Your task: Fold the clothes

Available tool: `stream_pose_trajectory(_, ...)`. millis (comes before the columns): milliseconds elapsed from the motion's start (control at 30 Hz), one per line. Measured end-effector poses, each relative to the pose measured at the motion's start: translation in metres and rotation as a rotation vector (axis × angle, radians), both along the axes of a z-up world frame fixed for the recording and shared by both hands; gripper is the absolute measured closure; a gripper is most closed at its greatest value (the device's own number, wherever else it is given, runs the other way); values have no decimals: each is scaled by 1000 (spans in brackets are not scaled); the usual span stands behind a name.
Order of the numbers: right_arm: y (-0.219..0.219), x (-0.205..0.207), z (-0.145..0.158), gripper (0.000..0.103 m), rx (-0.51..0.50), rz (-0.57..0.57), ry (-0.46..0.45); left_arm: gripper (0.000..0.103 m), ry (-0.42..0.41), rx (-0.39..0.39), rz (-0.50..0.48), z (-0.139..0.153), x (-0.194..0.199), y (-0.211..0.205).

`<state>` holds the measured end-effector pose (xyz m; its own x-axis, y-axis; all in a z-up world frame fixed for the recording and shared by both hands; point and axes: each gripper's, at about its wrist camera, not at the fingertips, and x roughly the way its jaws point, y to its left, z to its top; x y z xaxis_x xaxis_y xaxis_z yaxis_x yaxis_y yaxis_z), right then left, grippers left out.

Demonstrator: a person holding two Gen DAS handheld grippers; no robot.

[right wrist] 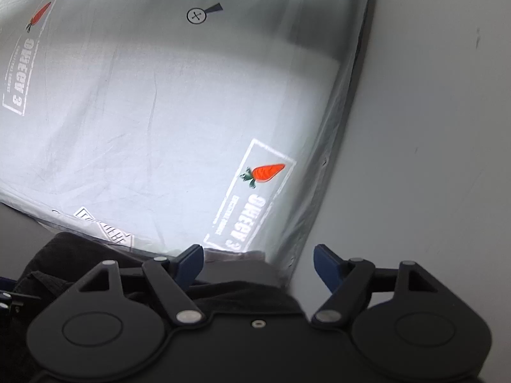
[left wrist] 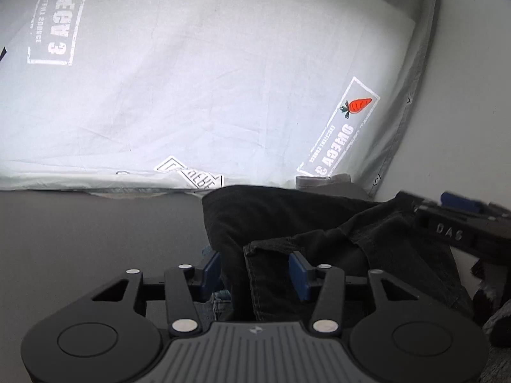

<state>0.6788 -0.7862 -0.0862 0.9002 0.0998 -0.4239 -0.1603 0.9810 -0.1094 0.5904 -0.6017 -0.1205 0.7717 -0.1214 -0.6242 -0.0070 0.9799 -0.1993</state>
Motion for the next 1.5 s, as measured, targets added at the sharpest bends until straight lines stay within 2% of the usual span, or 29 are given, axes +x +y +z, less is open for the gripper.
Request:
stream_pose_trajectory(33, -3, 11, -22, 26, 66, -8, 77, 26, -21, 12, 3, 1, 1, 0)
stream_pose_trajectory(67, -3, 18, -43, 22, 81, -21, 117, 22, -42, 23, 6, 2, 3, 0)
stream_pose_trajectory(100, 1, 22, -59, 20, 40, -37, 123, 22, -63, 35, 8, 3, 4, -1)
stream_pose_trajectory(133, 5, 25, -69, 19, -8, -52, 127, 22, -84, 46, 11, 4, 6, -1)
stream_pose_trajectory(167, 7, 28, -72, 16, -24, -60, 137, 22, -70, 19, 23, 4, 7, 3)
stream_pose_trajectory(233, 5, 33, -65, 15, -18, -56, 164, 21, -75, -37, 41, 6, 4, 13)
stream_pose_trajectory(300, 8, 32, -60, 16, -39, -55, 167, 21, -89, -41, 42, 13, -2, 19)
stream_pose_trajectory(367, 10, 13, -48, 16, -78, -59, 152, 21, -137, -17, 35, 26, -19, 26)
stream_pose_trajectory(433, 15, -16, -29, 16, -88, -68, 129, 13, -192, 3, 36, 41, -35, 32)
stream_pose_trajectory(500, 21, -46, -9, 12, -76, -76, 108, 10, -248, 14, 47, 54, -57, 41)
stream_pose_trajectory(700, 48, -152, 39, 4, 54, -63, 71, 4, -360, 63, 137, 89, -139, 71)
stream_pose_trajectory(767, 60, -180, 47, 4, 91, -53, 56, 1, -381, 59, 150, 102, -170, 85)
stream_pose_trajectory(933, 89, -241, 58, 0, 273, 43, 34, 0, -451, 41, 201, 129, -245, 121)
stream_pose_trajectory(1000, 102, -259, 59, 0, 348, 83, 35, 0, -461, 27, 210, 138, -271, 138)
stream_pose_trajectory(1100, 123, -290, 58, 0, 468, 151, 16, 0, -413, -26, 173, 147, -301, 167)
stream_pose_trajectory(1200, 148, -312, 60, 0, 493, 168, 9, 0, -380, -22, 209, 151, -324, 194)
stream_pose_trajectory(1300, 180, -336, 66, 0, 519, 178, 18, 0, -378, 55, 233, 151, -351, 224)
stream_pose_trajectory(1433, 233, -365, 70, 0, 512, 182, 82, 0, -354, 92, 233, 149, -386, 287)
stream_pose_trajectory(1500, 267, -385, 72, 0, 489, 167, 75, 0, -345, 108, 220, 147, -402, 319)
